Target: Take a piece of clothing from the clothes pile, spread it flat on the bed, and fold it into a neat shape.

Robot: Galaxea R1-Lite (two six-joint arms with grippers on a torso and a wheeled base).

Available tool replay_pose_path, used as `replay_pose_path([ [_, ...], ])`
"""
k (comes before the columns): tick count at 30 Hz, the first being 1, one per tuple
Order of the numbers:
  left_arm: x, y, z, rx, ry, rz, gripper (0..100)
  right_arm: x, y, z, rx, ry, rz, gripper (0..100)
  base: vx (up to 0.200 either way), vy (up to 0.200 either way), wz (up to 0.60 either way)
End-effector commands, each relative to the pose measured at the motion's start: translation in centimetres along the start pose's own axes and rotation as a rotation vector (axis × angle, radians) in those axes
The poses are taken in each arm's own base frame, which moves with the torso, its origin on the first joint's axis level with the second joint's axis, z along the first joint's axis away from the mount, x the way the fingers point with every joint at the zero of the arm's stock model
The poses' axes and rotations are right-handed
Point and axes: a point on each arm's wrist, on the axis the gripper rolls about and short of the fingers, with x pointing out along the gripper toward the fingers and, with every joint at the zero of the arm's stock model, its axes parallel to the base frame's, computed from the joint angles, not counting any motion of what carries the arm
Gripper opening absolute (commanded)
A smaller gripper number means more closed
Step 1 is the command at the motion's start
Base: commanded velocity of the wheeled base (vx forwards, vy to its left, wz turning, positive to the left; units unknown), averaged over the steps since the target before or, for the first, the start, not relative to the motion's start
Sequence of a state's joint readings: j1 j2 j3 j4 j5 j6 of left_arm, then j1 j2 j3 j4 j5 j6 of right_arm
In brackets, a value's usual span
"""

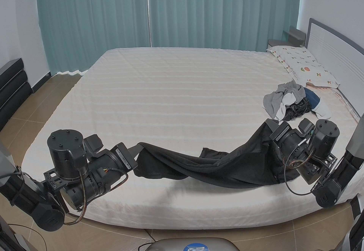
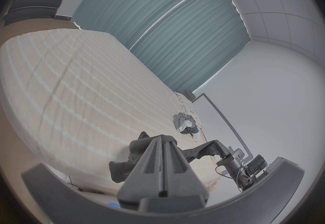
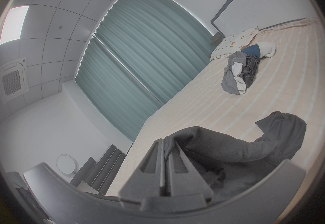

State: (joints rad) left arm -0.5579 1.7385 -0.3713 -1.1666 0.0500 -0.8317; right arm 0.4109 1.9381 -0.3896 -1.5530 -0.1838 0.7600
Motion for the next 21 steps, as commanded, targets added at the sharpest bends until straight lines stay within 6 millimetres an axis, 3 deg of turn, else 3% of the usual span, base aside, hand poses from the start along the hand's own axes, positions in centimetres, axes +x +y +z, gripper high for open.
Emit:
replay_pose_path([
  [1,-0.4,-0.2,0.0,0.001,-0.002,-0.011,0,-0.7,0.4,0.7,-0.007,-0.022,0.014,0,-0.2,0.0,0.0],
  [8,-2.6,-2.2,1.2,0.062,-0.047,-0.083,0,-5.0,1.8,2.4,-0.058,-0.04,0.062,0,-0.2,0.0,0.0],
  [15,-5.4,-4.4,3.3,0.1,-0.084,-0.126,0,-9.4,3.9,5.7,-0.121,-0.157,0.18,0,-0.2,0.0,0.0],
  [21,-5.3,-6.7,6.2,0.093,-0.139,-0.131,0,-11.9,7.5,10.5,-0.108,-0.288,0.306,0,0.0,0.0,0.0],
])
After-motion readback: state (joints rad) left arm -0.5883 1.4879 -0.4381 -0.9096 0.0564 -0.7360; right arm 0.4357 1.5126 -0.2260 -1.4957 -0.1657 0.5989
